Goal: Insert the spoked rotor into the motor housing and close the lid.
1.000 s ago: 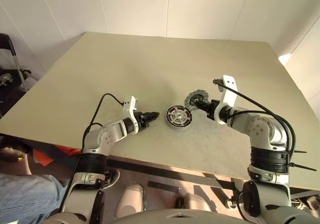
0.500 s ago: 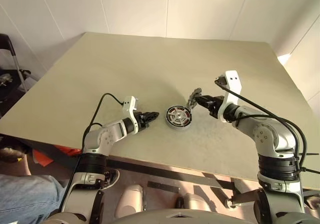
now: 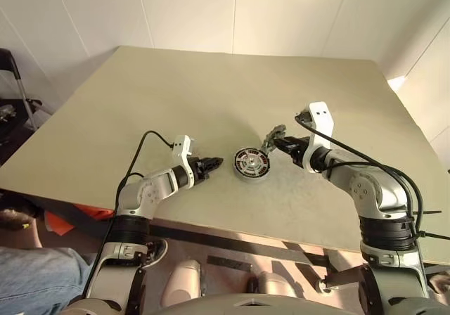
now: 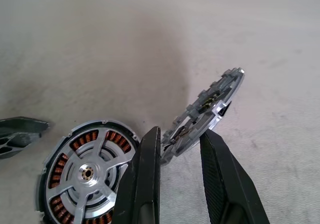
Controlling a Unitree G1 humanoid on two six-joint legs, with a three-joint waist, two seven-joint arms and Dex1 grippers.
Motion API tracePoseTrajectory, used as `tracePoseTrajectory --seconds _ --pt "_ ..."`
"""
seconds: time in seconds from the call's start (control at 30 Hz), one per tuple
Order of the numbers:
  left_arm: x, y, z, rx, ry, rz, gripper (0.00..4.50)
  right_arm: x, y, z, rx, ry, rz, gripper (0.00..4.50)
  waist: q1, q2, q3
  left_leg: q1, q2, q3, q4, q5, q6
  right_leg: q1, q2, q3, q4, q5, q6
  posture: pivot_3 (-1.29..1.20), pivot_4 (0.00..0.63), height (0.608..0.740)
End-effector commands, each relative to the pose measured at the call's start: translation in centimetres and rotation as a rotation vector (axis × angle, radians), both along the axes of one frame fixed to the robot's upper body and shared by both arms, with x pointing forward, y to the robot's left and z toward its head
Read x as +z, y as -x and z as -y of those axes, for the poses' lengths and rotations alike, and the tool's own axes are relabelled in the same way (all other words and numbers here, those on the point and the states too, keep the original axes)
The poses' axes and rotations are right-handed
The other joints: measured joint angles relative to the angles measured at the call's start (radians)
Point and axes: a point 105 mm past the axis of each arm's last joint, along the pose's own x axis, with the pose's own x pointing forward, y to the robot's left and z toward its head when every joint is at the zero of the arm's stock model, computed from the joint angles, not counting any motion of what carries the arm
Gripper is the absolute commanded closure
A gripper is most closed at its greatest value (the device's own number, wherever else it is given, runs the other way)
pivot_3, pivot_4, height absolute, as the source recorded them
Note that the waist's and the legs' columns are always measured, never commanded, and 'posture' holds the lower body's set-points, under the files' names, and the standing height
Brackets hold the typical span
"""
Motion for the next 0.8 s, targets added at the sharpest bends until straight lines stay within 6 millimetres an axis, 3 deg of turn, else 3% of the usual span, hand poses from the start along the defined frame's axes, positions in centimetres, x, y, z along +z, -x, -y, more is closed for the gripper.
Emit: tracePoseTrajectory --seconds 0.03,0.23,0.57,0.7,0.8 --pt "0.7 -0.4 0.1 -0.004 0.0 0.033 2.73 0.6 -0.9 0.7 -0.045 0.0 0.0 3.19 0.0 0.0 0.0 0.001 0.0 0.0 0.0 0.0 0.0 0.001 0.0 0.0 0.0 0.0 0.0 0.0 0.0 0.74" --pt "0.7 -0.5 0.1 -0.001 -0.002 0.035 2.73 0.0 -1.8 0.6 -0.06 -0.023 -0.06 3.19 -0.002 0.0 0.0 0.002 0.0 0.0 0.001 0.0 -0.001 0.002 0.0 0.0 0.0 0.001 0.001 0.0 0.0 0.74" --pt "0.5 -0.5 -0.2 0.012 -0.006 0.034 2.73 -1.2 -1.5 -0.2 -0.014 0.0 -0.118 3.19 -0.002 0.0 0.0 0.002 0.001 0.0 0.001 0.0 0.0 0.002 0.0 0.0 0.0 0.001 0.0 0.0 0.0 0.74" --pt "0.5 -0.5 -0.2 0.011 -0.008 0.035 2.73 0.0 -1.1 -0.2 0.024 -0.022 -0.074 3.19 -0.001 0.0 0.0 0.002 0.001 0.0 0.001 0.0 0.0 0.002 0.0 0.0 0.0 0.001 0.0 0.0 0.0 0.74" --pt "0.5 -0.4 -0.2 0.006 -0.01 0.035 2.73 2.4 -0.4 -0.5 0.084 -0.055 0.012 3.19 -0.001 0.0 0.0 0.002 0.001 0.0 0.001 0.0 0.0 0.002 0.0 0.0 0.0 0.001 0.0 0.0 0.0 0.74"
